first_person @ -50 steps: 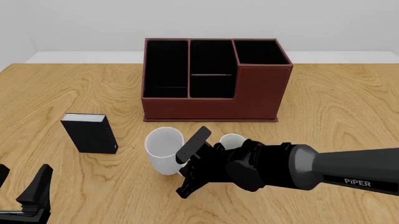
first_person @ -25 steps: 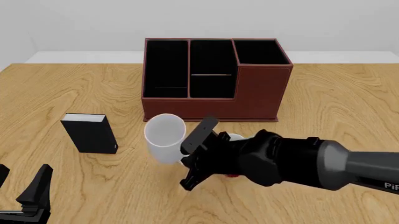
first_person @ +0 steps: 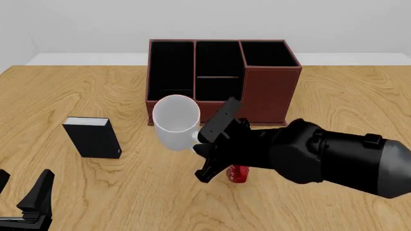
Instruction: Pick up the white mug and place it to the right of the caddy.
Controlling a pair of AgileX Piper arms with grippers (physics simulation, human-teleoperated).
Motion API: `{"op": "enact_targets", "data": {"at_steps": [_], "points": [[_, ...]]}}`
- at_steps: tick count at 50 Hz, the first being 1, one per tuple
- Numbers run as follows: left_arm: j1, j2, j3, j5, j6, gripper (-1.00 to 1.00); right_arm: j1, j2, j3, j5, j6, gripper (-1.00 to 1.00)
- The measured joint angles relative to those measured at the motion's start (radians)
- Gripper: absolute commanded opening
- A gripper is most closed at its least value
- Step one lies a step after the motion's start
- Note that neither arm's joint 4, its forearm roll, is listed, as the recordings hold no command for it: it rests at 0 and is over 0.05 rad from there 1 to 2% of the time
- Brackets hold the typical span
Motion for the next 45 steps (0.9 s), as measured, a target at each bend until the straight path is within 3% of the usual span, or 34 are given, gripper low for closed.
{"op": "enact_targets", "data": {"at_steps": [18, 45], "points": [[0.000, 0.000, 0.000, 0.000, 0.000, 1.00, -0.048, -0.099, -0.005, 0.040, -0.029, -1.00], [0.000, 0.000, 0.000, 0.000, 0.000, 1.00, -0.191, -0.290, -0.023, 0.149, -0.085, -1.00]]}}
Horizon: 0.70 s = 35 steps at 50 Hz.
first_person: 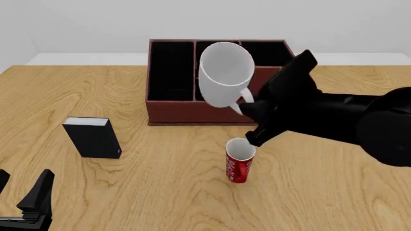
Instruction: Pick up the white mug and place it to the right of the caddy.
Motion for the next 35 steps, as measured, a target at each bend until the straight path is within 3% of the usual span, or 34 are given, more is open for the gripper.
{"op": "enact_targets", "data": {"at_steps": [35], "points": [[0.000, 0.000, 0.000, 0.000, 0.000, 1.00, -0.196, -0.189, 0.011, 0.116, -0.022, -1.00]]}}
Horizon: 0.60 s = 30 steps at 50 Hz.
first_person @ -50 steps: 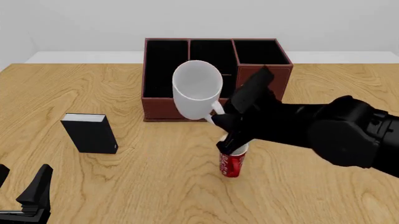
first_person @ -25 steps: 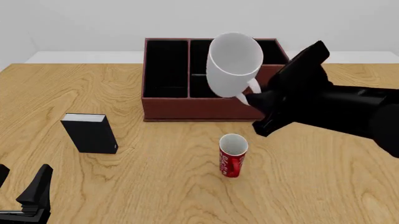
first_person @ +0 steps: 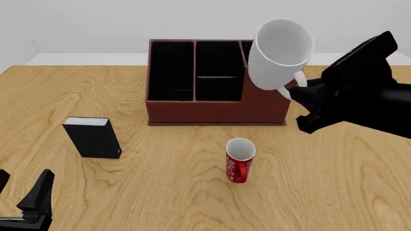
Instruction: Pick up the white mug and place it to the right of the caddy.
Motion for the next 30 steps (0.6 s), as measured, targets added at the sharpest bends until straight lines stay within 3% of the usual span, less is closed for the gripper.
{"op": "enact_targets", "data": {"at_steps": [30], "points": [[0.000, 0.000, 0.000, 0.000, 0.000, 1.00, -0.148, -0.098, 0.004, 0.074, 0.014, -1.00]]}}
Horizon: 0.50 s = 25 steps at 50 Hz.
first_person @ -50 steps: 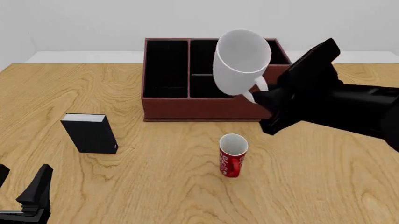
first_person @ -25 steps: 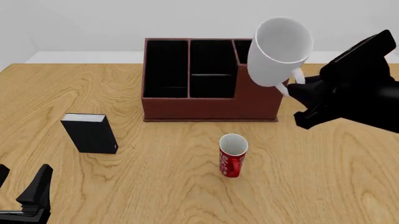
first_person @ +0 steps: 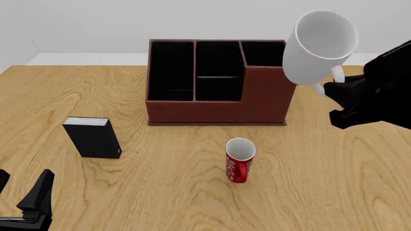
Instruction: Pick up the white mug and place it to the right of the caddy.
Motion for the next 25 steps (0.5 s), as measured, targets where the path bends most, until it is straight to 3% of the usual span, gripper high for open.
{"op": "enact_targets", "data": {"at_steps": [25], "points": [[0.000, 0.000, 0.000, 0.000, 0.000, 1.00, -0.114, -0.050, 0.019, 0.025, 0.015, -1.00]]}}
